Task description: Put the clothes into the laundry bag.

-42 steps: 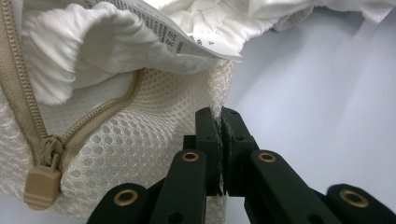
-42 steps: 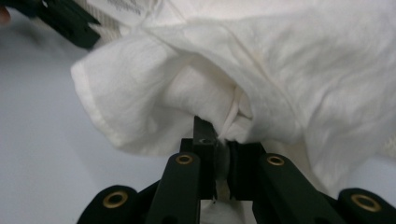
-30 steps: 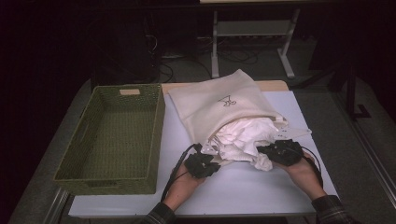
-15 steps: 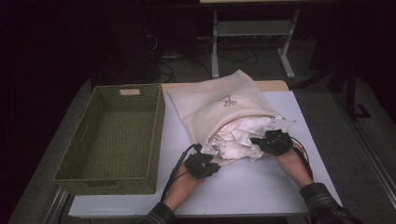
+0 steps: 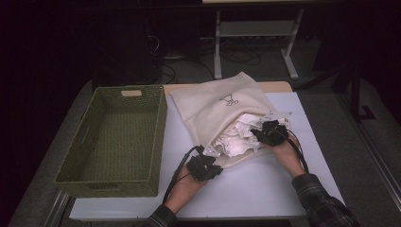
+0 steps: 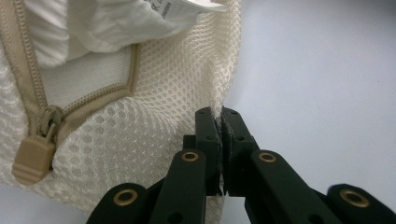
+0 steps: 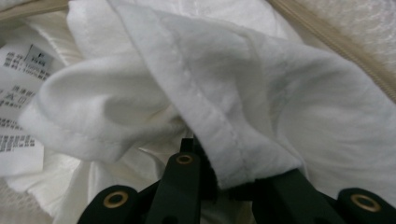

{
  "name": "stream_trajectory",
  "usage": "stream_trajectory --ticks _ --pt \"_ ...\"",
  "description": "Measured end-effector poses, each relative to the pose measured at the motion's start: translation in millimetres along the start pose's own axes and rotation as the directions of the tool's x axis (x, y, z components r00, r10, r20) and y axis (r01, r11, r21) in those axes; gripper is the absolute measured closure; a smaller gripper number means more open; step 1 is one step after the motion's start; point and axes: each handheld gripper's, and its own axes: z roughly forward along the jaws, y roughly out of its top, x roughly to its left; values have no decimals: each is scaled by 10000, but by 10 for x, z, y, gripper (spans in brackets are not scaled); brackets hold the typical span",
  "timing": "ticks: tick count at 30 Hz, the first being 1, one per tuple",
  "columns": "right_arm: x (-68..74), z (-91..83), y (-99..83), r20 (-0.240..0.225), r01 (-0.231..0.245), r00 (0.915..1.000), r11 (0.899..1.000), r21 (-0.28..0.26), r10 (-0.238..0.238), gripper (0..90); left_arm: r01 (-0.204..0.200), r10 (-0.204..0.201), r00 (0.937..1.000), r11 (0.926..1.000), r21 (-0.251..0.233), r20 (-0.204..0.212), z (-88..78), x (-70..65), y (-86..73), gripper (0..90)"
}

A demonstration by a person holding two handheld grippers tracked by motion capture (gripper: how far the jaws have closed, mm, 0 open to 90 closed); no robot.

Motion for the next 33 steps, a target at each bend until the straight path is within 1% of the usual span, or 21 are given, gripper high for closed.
stream_trajectory --ticks 1,3,4,7,9,11,14,16,18,19,20,22,23,24,25,26,30,33 --pt "-20 31 15 -3 -62 10000 10000 60 62 833 0 0 10000 10000 0 0 0 1 0 868" --pt "-32 65 42 28 -114 9999 9999 18 114 833 0 0 10000 10000 33 16 2 3 0 868" --pt "-37 83 55 87 -67 9999 10000 61 66 833 5 -5 10000 10000 36 23 2 3 0 868" --pt "-58 148 78 145 -123 9998 9999 49 122 833 12 -12 10000 10000 48 32 3 4 0 868" --pt "-71 177 70 69 -276 9996 9996 29 276 831 15 -15 10000 10000 40 25 5 4 -2 867" --pt "-70 169 66 -6 -336 9994 9994 73 336 823 15 -15 10000 10000 23 15 4 4 -5 864" --pt "-71 113 58 -224 -299 9993 9994 188 303 788 57 -57 10000 10000 4 40 10 8 -8 862" --pt "-57 65 53 -382 -170 9991 9995 254 179 740 114 -113 9999 9999 -34 81 12 11 -11 861" --pt "-43 -1 49 -573 -38 9983 9995 321 56 702 87 -87 9999 10000 -10 88 8 16 -12 860" --pt "-41 -36 45 -722 -23 9974 9994 350 48 659 83 -83 9999 10000 -3 94 4 18 -12 859" --pt "-32 -72 41 -973 -77 9952 9990 433 119 619 101 -101 9999 9999 -33 102 2 19 -13 859" --pt "-9 -155 27 -1163 107 9932 9987 495 -49 573 117 -117 9999 9999 -35 107 -7 24 -13 859" --pt "2 -203 19 -1247 119 9922 9986 518 -53 550 135 -134 9999 9999 -50 106 -9 25 -13 860" --pt "2 -203 19 -1247 119 9922 9986 518 -53 550 135 -134 9999 9999 -50 106 -9 25 -13 860" --pt "8 -252 8 -1245 143 9922 9989 444 -87 533 129 -128 9998 9999 -39 117 -17 29 -12 860" --pt "17 -361 -28 -1333 159 9910 9991 385 -107 502 93 -92 9999 10000 -14 140 -27 37 -11 861" --pt "24 -573 -115 -1292 251 9914 9992 303 -210 470 148 -147 9998 9999 -21 141 -48 60 -17 863" --pt "2 -755 -207 -1218 152 9925 9998 132 -135 449 163 -163 9998 9999 33 144 -65 67 -24 864"
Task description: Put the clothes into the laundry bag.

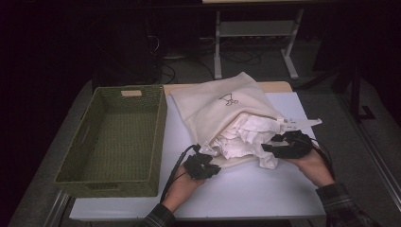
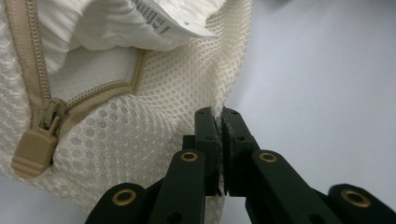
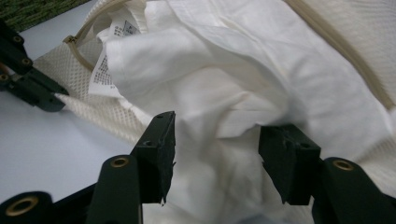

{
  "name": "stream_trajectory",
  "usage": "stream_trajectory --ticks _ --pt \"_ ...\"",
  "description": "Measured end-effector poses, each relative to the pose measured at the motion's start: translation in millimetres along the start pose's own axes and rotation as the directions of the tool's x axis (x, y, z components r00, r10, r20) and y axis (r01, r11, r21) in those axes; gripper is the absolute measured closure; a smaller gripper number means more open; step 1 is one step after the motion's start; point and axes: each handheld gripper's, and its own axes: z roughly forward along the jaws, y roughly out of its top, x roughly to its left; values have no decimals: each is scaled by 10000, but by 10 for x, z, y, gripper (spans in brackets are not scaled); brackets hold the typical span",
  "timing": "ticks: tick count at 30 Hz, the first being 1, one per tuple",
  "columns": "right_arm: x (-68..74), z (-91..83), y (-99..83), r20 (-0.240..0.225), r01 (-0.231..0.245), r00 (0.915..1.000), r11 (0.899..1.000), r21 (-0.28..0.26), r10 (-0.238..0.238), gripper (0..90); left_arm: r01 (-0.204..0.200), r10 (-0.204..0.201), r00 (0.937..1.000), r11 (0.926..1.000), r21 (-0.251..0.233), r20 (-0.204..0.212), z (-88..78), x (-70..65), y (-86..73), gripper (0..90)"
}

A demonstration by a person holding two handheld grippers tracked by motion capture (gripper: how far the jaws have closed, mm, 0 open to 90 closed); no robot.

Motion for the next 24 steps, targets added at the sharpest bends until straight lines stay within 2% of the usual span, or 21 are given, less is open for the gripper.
stream_trajectory --ticks 5,11,15,17,21,24 --pt "-29 -212 -217 143 -256 9996 9997 -15 256 412 82 -82 10000 9999 70 17 -44 21 -24 864" --pt "-81 -282 -438 373 -482 9982 9982 357 469 390 78 -78 10000 9999 81 -48 -93 23 -61 864" --pt "-116 -330 -513 754 -645 9953 9969 447 610 386 113 -112 9999 9999 93 -34 -140 32 -108 864" --pt "-144 -351 -526 1077 -765 9916 9961 435 714 386 135 -135 9999 9998 114 -12 -143 37 -116 863" --pt "-248 -346 -583 1814 -1178 9777 9915 559 1059 374 105 -104 9999 9998 168 -57 -143 30 -109 863" --pt "-327 -325 -652 1897 -1535 9722 9855 720 1375 362 119 -118 9999 9998 165 -49 -140 30 -106 863"
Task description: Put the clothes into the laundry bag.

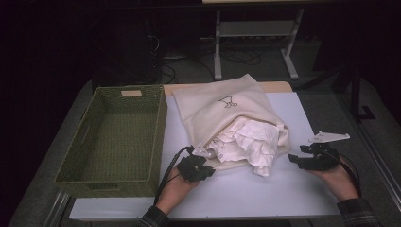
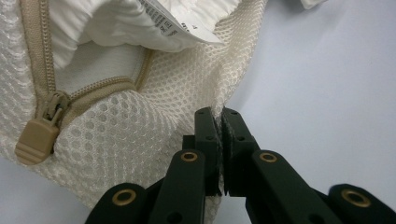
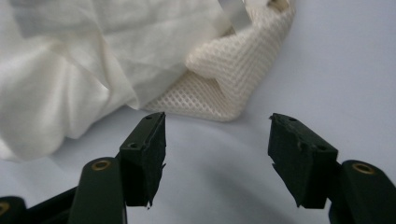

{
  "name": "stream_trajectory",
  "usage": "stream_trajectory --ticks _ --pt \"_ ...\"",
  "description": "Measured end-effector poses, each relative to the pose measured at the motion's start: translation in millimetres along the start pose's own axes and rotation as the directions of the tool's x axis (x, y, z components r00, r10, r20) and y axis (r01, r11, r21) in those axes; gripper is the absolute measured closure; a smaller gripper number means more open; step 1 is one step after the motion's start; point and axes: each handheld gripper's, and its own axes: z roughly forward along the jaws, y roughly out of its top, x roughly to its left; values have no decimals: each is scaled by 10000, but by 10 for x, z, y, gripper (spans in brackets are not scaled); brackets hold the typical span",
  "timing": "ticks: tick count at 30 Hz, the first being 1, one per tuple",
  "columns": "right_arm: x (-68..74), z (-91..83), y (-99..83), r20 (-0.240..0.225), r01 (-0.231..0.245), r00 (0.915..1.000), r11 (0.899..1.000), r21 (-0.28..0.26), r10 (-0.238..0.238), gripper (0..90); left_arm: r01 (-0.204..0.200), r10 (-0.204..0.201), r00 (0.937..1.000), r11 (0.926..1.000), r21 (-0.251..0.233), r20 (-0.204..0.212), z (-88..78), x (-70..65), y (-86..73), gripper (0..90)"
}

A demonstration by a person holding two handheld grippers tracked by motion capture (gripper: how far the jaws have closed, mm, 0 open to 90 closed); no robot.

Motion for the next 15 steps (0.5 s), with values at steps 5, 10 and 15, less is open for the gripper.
stream_trajectory --ticks 5,10,15 --pt "-71 63 -15 -270 -301 9992 9995 -75 298 355 -32 32 10000 10000 5 5 5 4 0 862" --pt "-123 261 125 -180 -439 9989 9988 -229 435 366 31 -31 10000 10000 -31 -32 9 -5 2 861" --pt "-24 372 254 179 -186 9997 9994 -278 191 343 49 -49 10000 10000 -86 -17 14 -2 -7 860"
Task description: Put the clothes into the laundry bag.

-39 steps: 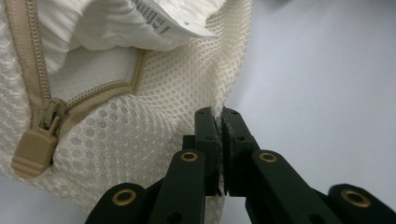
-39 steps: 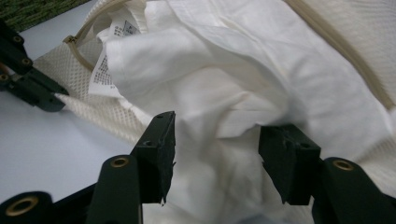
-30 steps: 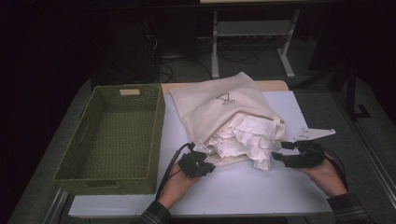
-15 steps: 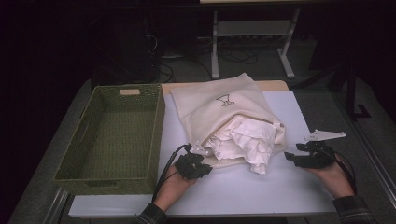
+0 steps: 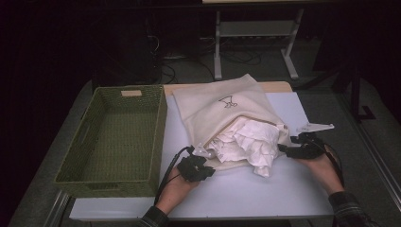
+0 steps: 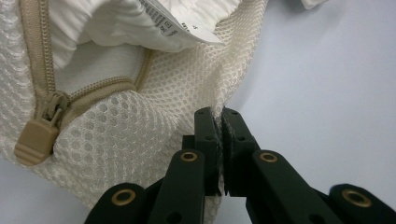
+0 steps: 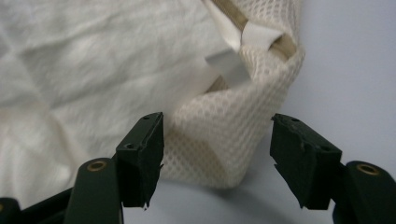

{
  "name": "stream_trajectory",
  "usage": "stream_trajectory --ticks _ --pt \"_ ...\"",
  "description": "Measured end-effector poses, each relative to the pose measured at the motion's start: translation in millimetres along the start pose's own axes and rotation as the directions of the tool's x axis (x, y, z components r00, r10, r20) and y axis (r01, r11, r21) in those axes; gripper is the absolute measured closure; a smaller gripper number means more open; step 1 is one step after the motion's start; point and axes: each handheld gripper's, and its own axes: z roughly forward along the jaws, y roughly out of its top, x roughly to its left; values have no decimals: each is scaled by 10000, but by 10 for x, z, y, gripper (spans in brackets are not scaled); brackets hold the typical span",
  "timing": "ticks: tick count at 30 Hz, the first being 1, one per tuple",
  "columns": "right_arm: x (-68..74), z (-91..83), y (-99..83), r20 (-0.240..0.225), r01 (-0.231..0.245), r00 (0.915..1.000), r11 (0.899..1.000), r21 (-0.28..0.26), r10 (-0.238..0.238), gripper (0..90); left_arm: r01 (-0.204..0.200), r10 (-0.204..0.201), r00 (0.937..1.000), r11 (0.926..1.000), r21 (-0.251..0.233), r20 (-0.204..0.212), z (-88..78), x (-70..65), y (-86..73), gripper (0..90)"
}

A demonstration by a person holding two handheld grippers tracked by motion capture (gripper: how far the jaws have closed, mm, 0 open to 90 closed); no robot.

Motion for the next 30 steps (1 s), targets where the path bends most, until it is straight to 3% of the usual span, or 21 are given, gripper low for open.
stream_trajectory --ticks 2,6,9,12,22,25,30 --pt "14 47 50 267 -86 9996 10000 -25 87 367 5 -5 10000 10000 15 -10 -1 -4 1 860" --pt "-33 102 95 796 -64 9968 9996 290 41 627 -19 19 10000 10000 -30 2 -13 -1 2 860" --pt "-82 26 70 818 -27 9966 9998 174 13 750 -6 6 10000 10000 -23 14 -18 6 2 860" --pt "-115 -48 39 719 91 9974 9999 114 -99 790 22 -22 10000 10000 22 -42 -26 4 -1 860" --pt "-38 -340 -227 -56 152 9999 9988 467 -149 781 54 -55 10000 9998 180 36 -66 -38 -53 857" --pt "-10 -387 -329 -188 55 9998 9984 571 -44 643 26 -27 10000 9999 103 90 -87 -57 -76 814" --pt "-41 -551 -322 -219 -399 9990 9988 -290 393 431 155 -150 9998 9992 -376 125 -192 -102 -68 593"
